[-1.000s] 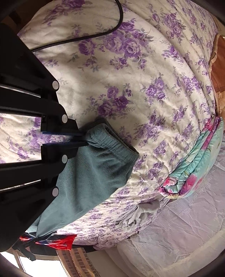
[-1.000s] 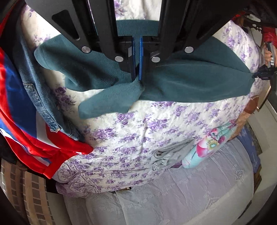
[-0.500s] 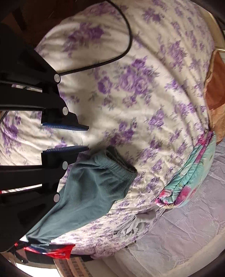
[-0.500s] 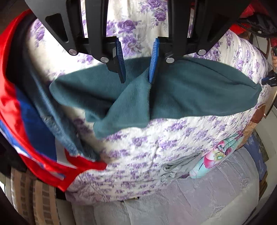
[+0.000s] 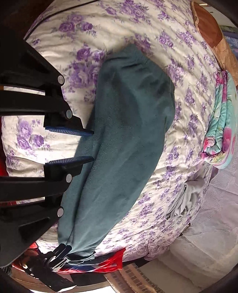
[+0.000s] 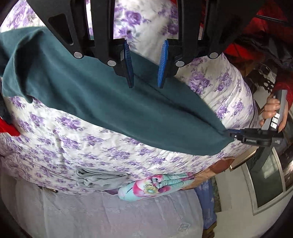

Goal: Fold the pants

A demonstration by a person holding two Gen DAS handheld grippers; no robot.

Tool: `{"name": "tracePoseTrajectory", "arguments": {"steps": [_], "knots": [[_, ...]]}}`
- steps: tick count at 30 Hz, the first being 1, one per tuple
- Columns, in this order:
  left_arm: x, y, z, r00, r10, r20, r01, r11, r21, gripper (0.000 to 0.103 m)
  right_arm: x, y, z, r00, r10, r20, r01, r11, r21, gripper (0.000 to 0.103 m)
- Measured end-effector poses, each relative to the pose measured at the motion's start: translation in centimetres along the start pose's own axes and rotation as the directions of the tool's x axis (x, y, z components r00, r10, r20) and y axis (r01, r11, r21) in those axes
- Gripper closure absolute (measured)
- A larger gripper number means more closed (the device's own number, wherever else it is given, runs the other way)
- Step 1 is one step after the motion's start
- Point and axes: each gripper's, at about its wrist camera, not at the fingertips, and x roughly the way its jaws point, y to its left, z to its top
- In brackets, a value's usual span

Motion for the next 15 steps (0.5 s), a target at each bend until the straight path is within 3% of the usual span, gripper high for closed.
{"name": "tracePoseTrajectory", "arguments": {"steps": [8,9,10,11,15], "knots": [[1.6,1.2,2.2,1.000,-0.007,-0.004,0.006,0.997,-0.083,0.075,3.4,1.6,0.9,0.995,-0.068,-0.067,0.058,0.988,-0.145,0.079],[1.8,1.3,2.4,1.000,-0.006,-0.006,0.005,0.996,-0.087,0.075,3.4,1.5,1.0,0.995,-0.075,-0.066,0.064,0.986,-0.156,0.082],[1.9,1.4,2.5,1.000,-0.007,-0.009,0.006,0.996,-0.090,0.075,3.4,1.5,1.1,0.994,-0.089,-0.058,0.078,0.983,-0.166,0.095],[1.9,1.5,2.7,1.000,-0.009,-0.009,0.008,0.996,-0.094,0.075,3.1,1.4,1.2,0.995,-0.088,-0.048,0.078,0.982,-0.171,0.100],[1.3,1.7,2.9,1.000,0.009,0.003,-0.009,0.996,-0.092,0.077,1.4,1.0,1.6,1.000,-0.027,-0.015,0.024,0.989,-0.149,0.101]]}}
